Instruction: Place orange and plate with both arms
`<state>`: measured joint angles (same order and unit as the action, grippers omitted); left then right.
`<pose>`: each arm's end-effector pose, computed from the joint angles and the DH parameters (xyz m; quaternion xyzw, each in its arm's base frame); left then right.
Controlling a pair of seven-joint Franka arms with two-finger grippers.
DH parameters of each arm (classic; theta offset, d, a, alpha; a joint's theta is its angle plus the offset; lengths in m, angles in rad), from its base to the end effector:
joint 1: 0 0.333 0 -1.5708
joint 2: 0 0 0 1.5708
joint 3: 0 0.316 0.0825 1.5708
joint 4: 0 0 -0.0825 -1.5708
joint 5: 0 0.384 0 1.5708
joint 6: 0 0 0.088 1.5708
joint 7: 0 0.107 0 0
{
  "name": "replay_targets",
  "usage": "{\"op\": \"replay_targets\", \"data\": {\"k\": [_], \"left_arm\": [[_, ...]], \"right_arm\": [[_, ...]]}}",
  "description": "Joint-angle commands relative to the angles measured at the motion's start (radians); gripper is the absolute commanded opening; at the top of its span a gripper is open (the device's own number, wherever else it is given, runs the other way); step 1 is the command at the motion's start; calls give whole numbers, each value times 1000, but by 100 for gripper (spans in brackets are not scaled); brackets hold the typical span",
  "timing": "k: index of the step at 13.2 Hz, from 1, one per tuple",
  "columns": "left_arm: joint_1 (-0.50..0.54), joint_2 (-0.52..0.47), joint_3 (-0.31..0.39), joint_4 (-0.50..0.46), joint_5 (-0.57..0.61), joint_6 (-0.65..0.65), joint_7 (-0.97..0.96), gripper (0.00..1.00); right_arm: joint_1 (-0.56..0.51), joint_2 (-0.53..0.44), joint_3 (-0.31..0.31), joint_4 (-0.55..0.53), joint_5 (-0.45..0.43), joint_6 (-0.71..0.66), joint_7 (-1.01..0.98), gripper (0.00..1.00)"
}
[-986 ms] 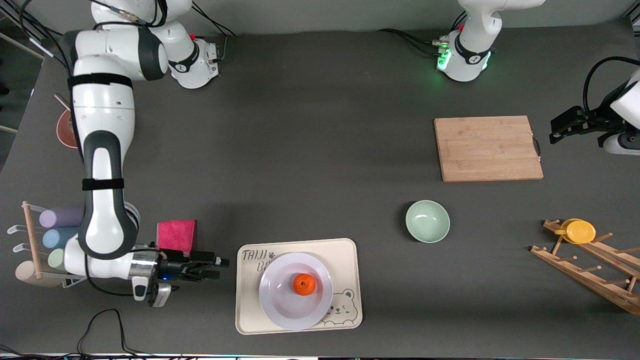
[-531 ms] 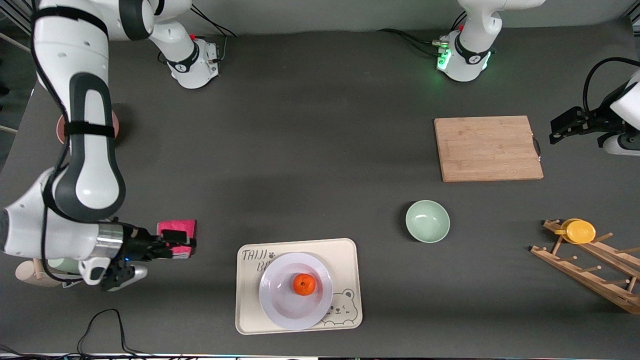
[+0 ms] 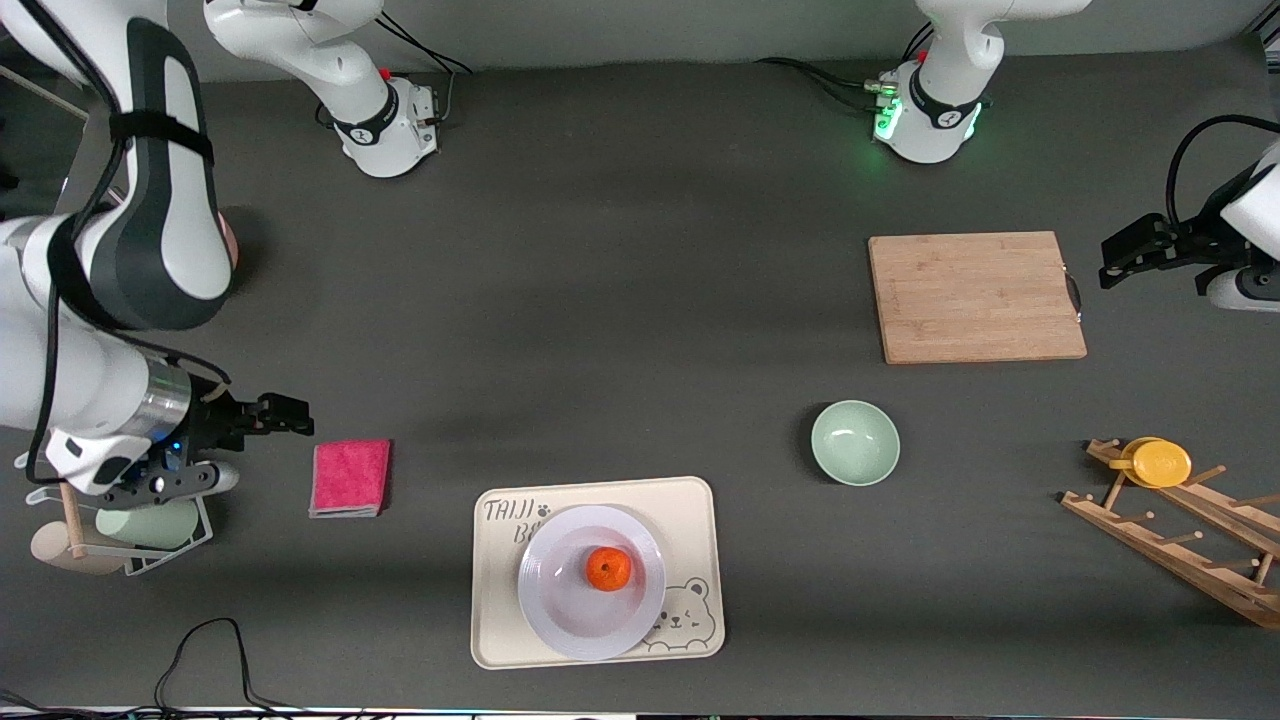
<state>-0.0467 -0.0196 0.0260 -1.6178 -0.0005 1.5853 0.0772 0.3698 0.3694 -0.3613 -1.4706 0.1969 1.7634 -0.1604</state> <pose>0.5489 -0.0113 0.6144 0.9988 -0.0489 -0.0064 0.0007 0.6587 0.0561 0.4746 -0.9965 -0.0724 0.0236 0.0337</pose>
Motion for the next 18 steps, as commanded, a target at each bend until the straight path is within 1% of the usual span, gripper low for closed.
{"op": "replay_targets", "data": {"k": [1, 5, 7, 10, 13, 14, 15, 16, 18], "left_arm": [[-5, -5, 8, -4, -4, 8, 15, 100], [-5, -5, 8, -4, -4, 8, 15, 100], [-5, -5, 8, -4, -4, 8, 15, 100], [-5, -5, 8, -4, -4, 8, 15, 100], [-5, -5, 8, -4, -4, 8, 15, 100], [-5, -5, 8, -4, -4, 8, 15, 100], [-5, -5, 8, -4, -4, 10, 15, 100], [-5, -5, 8, -4, -4, 10, 15, 100], [-5, -5, 8, -4, -4, 10, 15, 100]], "right_arm": [[15, -72, -19, -57, -37, -25, 36, 100], [6, -79, -25, -27, -48, -70, 56, 100], [9, -92, -63, -22, -48, -110, 58, 100], [17, -112, -70, -27, -65, -96, 59, 100], [18, -200, -70, -91, -76, -94, 58, 100], [17, -236, -68, -127, -76, -90, 52, 100], [6, -277, -50, -173, -79, -75, 51, 100], [-40, -323, 16, -222, -79, -61, 59, 100], [-254, -389, 256, -284, -86, -56, 62, 100]]}}
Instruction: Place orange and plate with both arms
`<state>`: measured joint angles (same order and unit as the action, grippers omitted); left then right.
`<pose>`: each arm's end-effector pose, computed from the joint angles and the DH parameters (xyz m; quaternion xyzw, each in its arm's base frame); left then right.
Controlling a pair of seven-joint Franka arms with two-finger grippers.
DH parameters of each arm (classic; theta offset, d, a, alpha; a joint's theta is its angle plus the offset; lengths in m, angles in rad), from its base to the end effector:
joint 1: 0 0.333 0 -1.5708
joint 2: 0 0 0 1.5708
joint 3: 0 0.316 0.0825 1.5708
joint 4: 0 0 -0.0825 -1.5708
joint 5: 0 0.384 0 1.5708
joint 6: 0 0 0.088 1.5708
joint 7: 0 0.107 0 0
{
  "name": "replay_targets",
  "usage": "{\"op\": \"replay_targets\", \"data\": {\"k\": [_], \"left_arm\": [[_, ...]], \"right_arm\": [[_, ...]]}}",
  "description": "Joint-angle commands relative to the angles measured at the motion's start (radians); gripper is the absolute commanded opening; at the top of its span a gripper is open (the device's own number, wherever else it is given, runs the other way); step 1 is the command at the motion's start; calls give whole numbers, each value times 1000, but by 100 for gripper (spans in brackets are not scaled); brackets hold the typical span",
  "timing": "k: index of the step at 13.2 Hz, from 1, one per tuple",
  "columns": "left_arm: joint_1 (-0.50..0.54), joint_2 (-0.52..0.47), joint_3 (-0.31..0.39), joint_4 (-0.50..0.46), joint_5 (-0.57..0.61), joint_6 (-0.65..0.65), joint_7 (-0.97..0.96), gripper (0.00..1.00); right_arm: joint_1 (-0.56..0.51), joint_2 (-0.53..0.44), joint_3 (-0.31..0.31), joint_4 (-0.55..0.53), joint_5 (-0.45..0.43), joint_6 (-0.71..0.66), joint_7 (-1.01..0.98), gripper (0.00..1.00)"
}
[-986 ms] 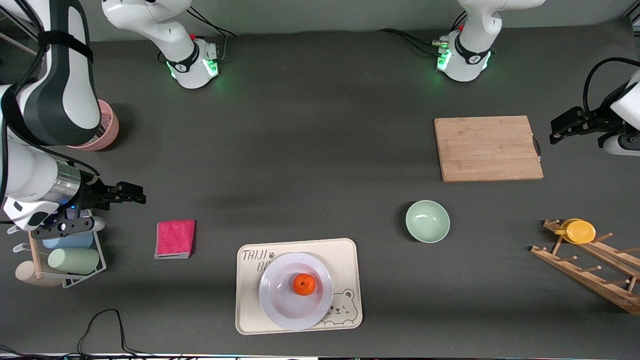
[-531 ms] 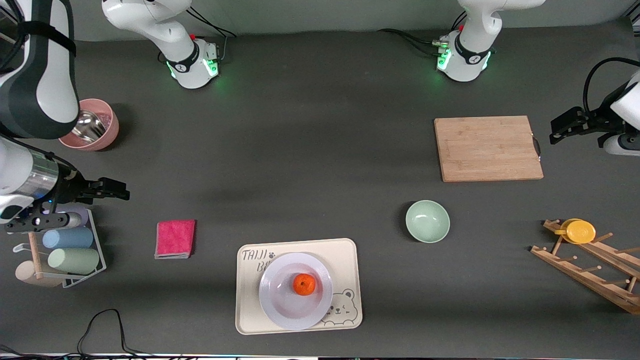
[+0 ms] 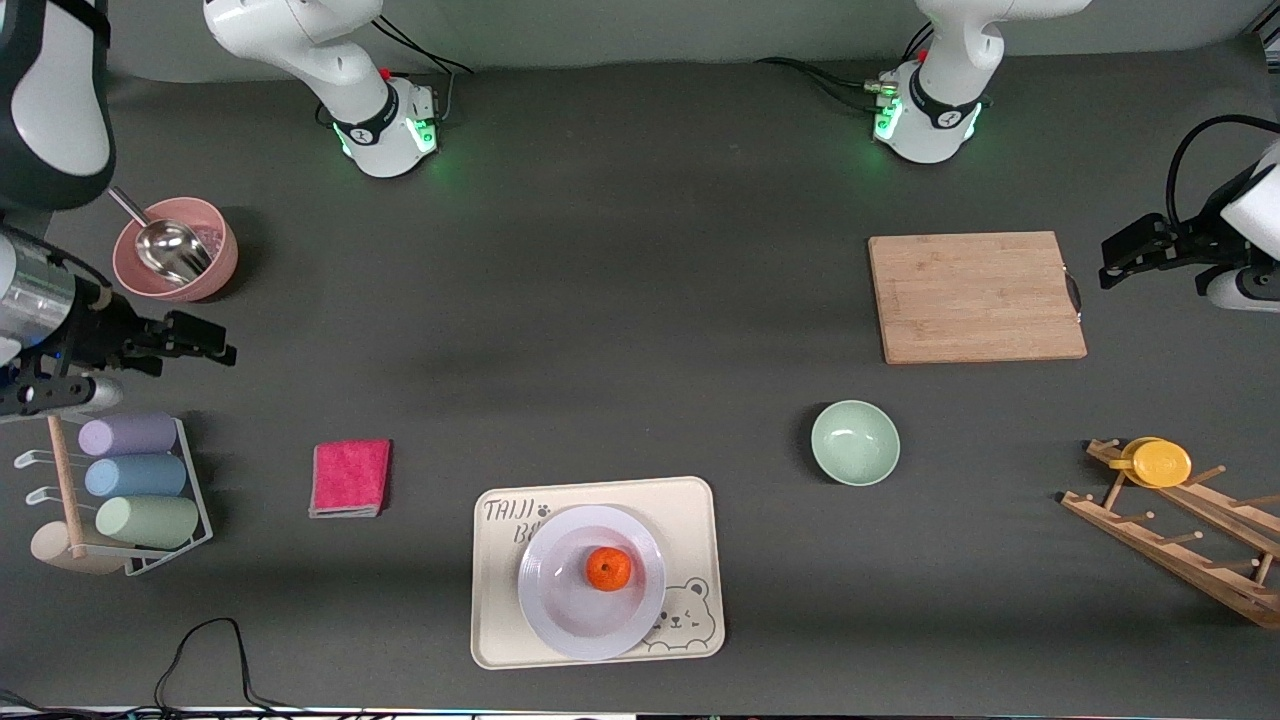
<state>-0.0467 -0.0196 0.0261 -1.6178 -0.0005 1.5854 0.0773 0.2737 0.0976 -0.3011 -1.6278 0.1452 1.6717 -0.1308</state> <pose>0.5489 -0.0112 0.6144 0.9988 -0.0489 -0.0064 0.0007 0.5867 0.0052 0.5533 -0.9971 -0.0428 0.0199 0.0593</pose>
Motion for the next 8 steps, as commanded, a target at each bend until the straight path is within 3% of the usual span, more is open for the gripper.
{"op": "replay_targets", "data": {"k": [1, 3, 6, 8], "left_arm": [[-5, -5, 8, -4, -4, 10, 15, 100], [-5, -5, 8, -4, -4, 10, 15, 100], [-5, -5, 8, -4, -4, 10, 15, 100], [-5, -5, 8, -4, -4, 11, 15, 100]], "right_arm": [[-233, -143, 295, -154, -44, 39, 37, 100], [-245, -153, 327, -168, -59, 37, 51, 100], [-111, -151, 202, -165, -91, 37, 49, 100], [-105, -147, 198, -159, -104, 37, 39, 100]]}}
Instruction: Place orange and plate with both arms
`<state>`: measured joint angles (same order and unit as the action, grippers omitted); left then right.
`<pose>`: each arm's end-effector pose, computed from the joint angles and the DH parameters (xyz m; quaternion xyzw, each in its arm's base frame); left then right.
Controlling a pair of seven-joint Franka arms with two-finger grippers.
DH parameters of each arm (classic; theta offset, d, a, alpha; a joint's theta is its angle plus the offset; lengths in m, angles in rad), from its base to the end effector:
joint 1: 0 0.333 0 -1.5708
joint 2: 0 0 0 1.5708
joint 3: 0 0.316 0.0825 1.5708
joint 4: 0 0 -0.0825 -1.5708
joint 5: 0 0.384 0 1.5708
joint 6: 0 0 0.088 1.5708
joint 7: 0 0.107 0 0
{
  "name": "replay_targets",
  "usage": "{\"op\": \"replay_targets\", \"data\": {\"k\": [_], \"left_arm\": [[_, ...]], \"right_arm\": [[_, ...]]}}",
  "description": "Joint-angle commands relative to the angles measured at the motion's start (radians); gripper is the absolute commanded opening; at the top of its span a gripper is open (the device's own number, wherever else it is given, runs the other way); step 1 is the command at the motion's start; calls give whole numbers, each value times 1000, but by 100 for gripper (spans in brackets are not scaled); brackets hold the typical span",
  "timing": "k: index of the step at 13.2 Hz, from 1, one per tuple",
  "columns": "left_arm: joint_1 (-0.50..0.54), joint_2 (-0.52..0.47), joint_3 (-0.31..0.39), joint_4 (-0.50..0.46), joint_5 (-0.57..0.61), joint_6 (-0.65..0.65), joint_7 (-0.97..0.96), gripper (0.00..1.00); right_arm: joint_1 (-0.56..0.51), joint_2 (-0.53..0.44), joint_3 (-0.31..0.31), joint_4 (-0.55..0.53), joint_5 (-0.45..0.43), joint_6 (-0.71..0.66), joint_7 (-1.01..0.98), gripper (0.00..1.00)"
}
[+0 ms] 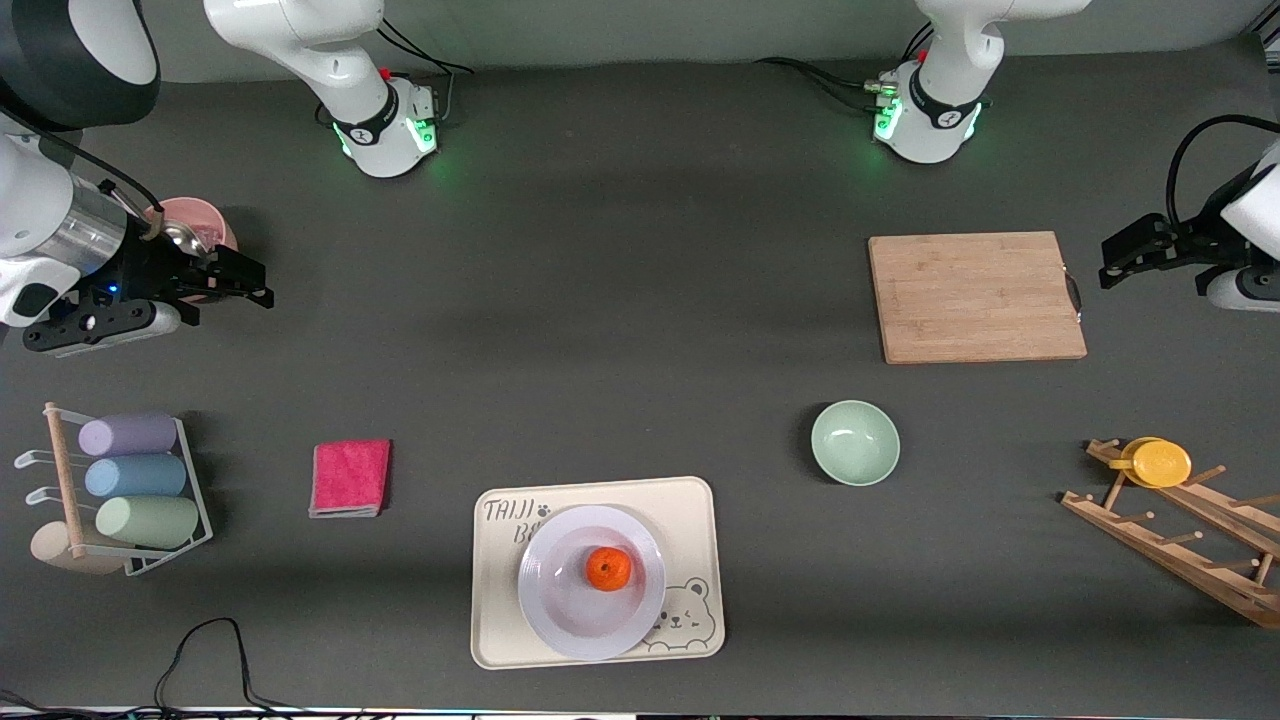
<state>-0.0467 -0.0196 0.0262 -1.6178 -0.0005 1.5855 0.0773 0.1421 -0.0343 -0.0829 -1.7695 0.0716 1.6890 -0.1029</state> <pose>0.5489 -0.0112 0.6144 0.9988 -0.0489 -0.0063 0.0007 0.5456 0.0386 0.5594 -0.9962 -0.0759 0.0223 0.0374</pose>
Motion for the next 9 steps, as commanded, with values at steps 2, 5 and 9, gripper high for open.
{"op": "replay_targets", "data": {"k": [2, 5, 9], "left_arm": [[-5, -5, 8, -4, -4, 16, 15, 100], [-5, -5, 8, -4, -3, 16, 15, 100], [-6, -5, 6, -2, 2, 17, 15, 100]], "right_arm": [[27, -16, -24, -18, -30, 15, 9, 100], [28, -13, -23, -1, -30, 11, 11, 100], [30, -2, -23, 4, -24, 11, 9, 100]]}}
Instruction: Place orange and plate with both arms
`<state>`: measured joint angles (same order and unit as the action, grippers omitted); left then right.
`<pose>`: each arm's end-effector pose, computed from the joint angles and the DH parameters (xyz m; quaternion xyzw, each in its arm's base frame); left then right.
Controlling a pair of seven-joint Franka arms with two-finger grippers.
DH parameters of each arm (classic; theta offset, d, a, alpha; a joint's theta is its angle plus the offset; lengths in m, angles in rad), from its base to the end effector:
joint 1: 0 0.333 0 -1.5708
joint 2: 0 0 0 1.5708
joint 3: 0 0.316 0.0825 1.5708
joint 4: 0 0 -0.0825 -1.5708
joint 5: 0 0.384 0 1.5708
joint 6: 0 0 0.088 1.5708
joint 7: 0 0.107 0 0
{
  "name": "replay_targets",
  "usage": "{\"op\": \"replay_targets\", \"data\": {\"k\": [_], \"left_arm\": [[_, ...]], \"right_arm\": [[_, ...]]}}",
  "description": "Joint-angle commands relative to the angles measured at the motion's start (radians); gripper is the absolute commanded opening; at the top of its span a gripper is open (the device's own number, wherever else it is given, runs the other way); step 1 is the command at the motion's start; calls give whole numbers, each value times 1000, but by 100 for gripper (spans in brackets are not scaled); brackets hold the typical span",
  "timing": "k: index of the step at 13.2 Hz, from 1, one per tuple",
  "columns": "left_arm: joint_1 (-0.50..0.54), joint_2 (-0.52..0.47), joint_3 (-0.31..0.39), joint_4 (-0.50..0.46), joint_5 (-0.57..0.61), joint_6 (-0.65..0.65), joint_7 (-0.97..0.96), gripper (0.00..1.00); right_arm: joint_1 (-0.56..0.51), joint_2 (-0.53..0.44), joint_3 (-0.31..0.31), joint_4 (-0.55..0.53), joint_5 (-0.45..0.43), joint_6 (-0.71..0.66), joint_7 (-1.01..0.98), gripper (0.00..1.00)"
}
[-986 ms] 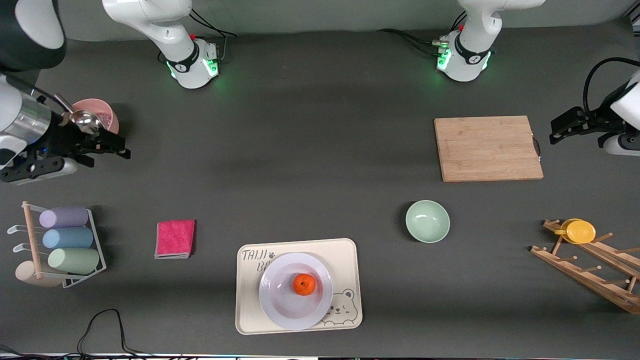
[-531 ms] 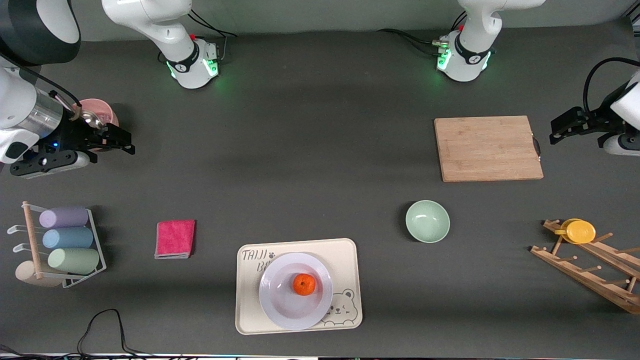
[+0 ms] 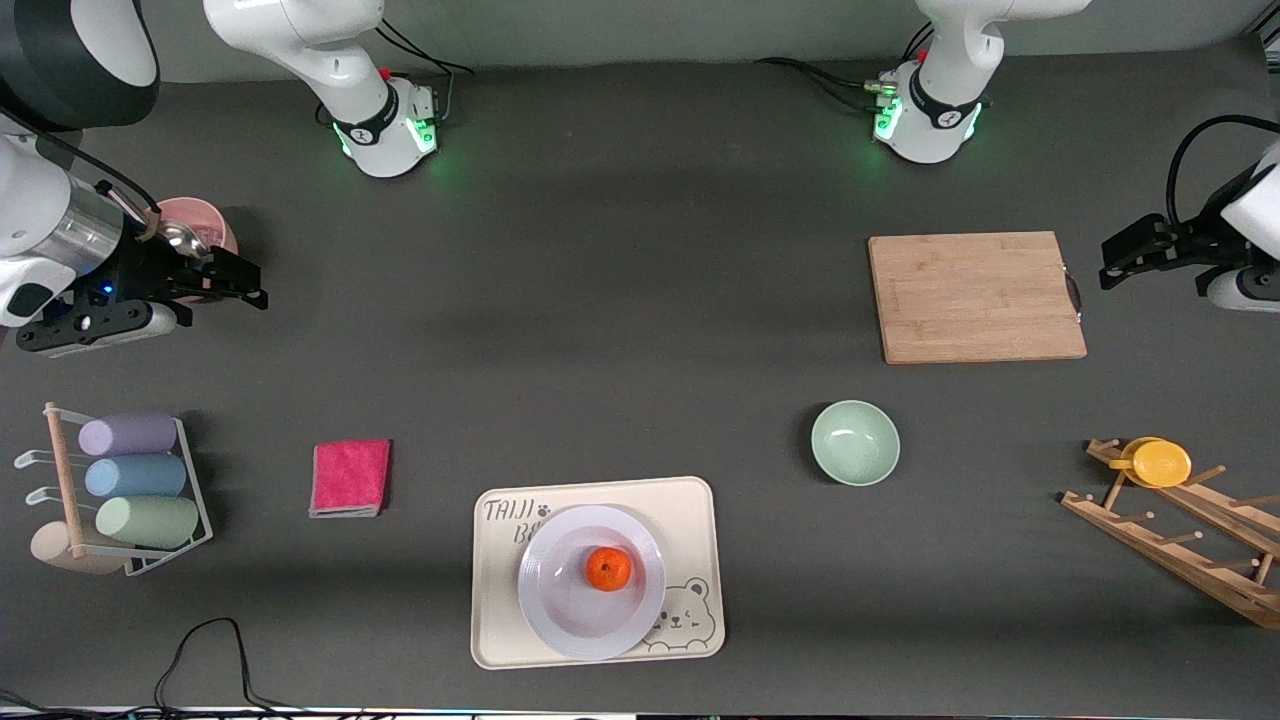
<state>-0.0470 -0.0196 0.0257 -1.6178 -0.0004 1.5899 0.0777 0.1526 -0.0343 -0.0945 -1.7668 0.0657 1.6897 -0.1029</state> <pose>0.5494 -0.0116 0.6148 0.9988 -0.0495 -0.0041 0.0006 0.5460 0.0374 0.5607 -0.9963 -0.0758 0.0207 0.0346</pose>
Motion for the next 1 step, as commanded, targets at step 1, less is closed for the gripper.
{"op": "replay_targets", "data": {"k": [1], "left_arm": [[-5, -5, 8, -2, 2, 13, 14, 100]], "right_arm": [[18, -2, -13, 1, -12, 10, 9, 100]]}}
